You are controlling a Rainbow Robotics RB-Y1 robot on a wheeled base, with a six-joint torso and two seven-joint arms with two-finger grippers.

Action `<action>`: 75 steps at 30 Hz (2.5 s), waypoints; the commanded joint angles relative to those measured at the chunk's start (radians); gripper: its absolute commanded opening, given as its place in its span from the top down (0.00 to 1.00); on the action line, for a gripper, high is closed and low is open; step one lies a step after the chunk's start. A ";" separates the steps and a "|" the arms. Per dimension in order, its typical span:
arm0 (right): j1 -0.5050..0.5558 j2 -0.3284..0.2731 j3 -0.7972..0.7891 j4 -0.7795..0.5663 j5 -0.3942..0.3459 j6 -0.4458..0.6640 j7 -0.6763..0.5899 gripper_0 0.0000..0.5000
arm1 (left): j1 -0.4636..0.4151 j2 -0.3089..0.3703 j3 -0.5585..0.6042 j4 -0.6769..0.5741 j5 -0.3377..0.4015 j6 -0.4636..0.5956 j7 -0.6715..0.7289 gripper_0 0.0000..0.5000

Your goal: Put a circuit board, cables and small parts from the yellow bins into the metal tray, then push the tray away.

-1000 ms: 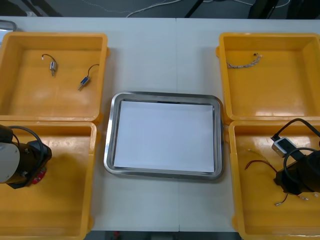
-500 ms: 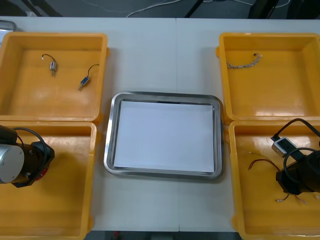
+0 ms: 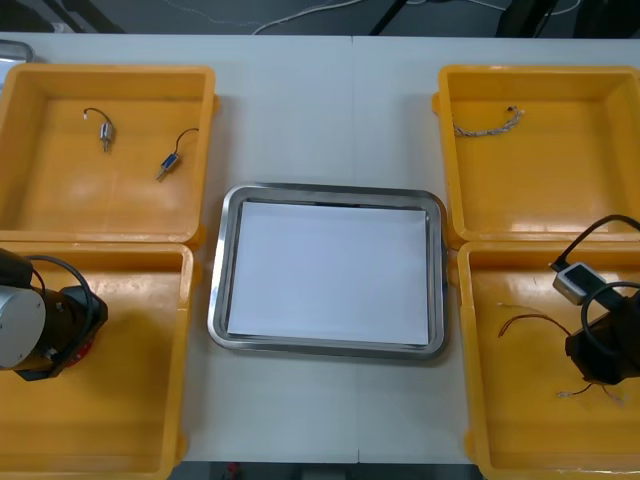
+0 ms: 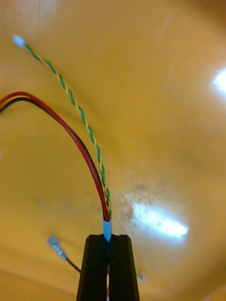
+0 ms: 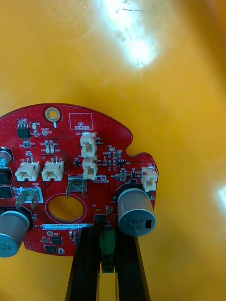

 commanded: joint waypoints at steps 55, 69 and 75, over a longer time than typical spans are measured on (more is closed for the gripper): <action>-0.217 -0.072 -0.166 -0.374 -0.289 0.219 -0.291 1.00 | -0.609 0.466 -0.357 -0.223 0.656 0.256 0.264 1.00; -0.239 -0.099 -0.099 -0.339 -0.293 0.219 -0.521 1.00 | -0.930 0.311 -0.659 -0.018 0.662 0.256 0.400 1.00; -0.239 -0.101 -0.099 -0.334 -0.290 0.219 -0.522 1.00 | -0.990 0.213 -0.721 0.042 0.653 0.256 0.418 1.00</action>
